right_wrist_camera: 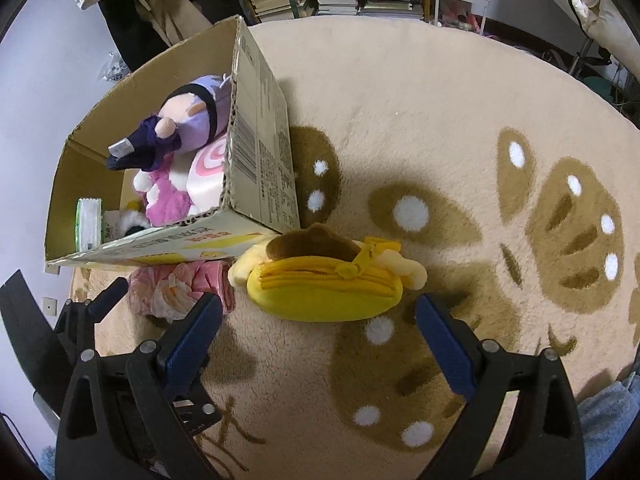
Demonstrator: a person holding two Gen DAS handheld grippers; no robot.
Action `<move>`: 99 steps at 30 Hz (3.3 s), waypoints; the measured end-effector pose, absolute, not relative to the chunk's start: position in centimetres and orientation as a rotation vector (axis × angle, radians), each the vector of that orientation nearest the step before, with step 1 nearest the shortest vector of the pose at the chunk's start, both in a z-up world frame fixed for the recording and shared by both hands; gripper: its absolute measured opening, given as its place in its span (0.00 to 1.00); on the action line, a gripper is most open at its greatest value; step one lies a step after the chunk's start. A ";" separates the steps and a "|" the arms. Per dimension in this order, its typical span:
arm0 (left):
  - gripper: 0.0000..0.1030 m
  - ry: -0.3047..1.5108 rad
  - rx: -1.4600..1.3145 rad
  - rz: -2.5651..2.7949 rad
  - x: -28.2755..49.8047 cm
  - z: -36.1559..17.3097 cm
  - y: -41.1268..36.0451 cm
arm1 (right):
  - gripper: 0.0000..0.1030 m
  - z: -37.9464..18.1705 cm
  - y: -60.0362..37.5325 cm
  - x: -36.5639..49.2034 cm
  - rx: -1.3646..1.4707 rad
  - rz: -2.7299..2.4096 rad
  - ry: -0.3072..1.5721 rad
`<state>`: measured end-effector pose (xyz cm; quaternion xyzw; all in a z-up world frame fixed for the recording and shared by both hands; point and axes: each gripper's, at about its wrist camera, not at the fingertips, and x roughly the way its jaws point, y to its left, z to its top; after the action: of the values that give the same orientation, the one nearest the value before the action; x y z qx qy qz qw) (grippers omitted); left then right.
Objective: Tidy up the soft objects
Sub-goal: 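Grasp the yellow plush pouch with the right tool while the left tool grasps the pink bundle, then carry the yellow pouch and pink bundle over the box and lower them in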
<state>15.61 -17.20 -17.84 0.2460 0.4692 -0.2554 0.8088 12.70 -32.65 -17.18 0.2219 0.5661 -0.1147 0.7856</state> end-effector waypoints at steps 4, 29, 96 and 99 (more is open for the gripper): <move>0.97 1.005 0.564 -0.542 15.7 -19.0 -18.3 | 0.98 -17.5 -32.7 13.0 0.472 -0.254 1.232; 0.69 0.935 0.566 -0.496 15.6 -20.4 -18.1 | 0.98 -21.2 -33.8 14.5 0.518 -0.251 1.284; 0.26 0.568 0.185 -0.371 12.8 -1.3 -7.8 | 0.69 -5.6 -26.6 11.0 0.207 -0.003 0.773; 0.26 0.557 0.177 -0.363 14.0 -0.8 -8.1 | 0.69 -5.5 -26.4 12.1 0.175 -0.005 0.752</move>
<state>14.00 -8.05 -0.80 0.0868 0.2730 -0.1782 0.9414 12.10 -26.44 -5.54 0.0855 0.3665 -0.0024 0.9265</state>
